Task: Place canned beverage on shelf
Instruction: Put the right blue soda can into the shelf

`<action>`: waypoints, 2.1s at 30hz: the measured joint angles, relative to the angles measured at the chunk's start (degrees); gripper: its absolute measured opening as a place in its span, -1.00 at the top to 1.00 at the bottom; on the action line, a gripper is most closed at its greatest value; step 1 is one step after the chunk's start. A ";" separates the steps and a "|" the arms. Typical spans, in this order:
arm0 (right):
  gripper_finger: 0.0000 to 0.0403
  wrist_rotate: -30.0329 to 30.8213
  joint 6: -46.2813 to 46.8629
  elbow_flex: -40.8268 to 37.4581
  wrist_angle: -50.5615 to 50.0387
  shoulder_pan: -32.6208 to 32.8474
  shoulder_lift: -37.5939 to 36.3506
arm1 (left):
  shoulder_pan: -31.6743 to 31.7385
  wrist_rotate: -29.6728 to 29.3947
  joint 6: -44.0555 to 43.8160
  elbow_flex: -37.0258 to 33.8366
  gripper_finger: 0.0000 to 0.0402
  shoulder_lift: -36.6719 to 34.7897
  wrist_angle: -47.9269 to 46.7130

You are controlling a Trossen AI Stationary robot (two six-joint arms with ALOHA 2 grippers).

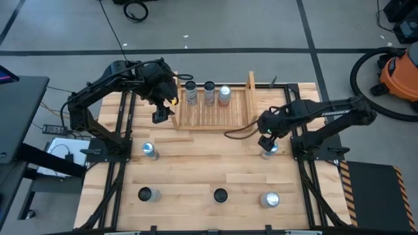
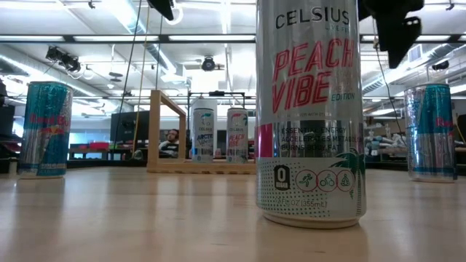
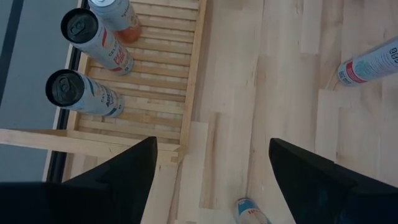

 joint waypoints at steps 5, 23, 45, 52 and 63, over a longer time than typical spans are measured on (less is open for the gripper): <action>-0.89 3.62 8.13 0.00 -4.05 4.44 0.00 | 0.00 0.00 -0.02 0.00 -0.55 0.00 0.00; -0.88 3.66 13.51 -9.11 -3.43 10.76 0.07 | -0.02 0.00 -0.04 0.00 -0.55 0.00 0.02; -0.80 1.08 9.72 -18.73 8.29 9.08 -0.07 | 0.00 0.00 -1.49 0.00 -0.55 0.00 0.44; -0.55 0.78 7.90 -18.73 9.46 7.97 -0.07 | 0.00 0.00 -1.46 0.00 -0.55 0.00 0.48; -0.21 -3.91 6.12 -18.16 9.12 5.37 -0.03 | 0.00 0.00 -1.44 0.00 -0.55 0.00 0.81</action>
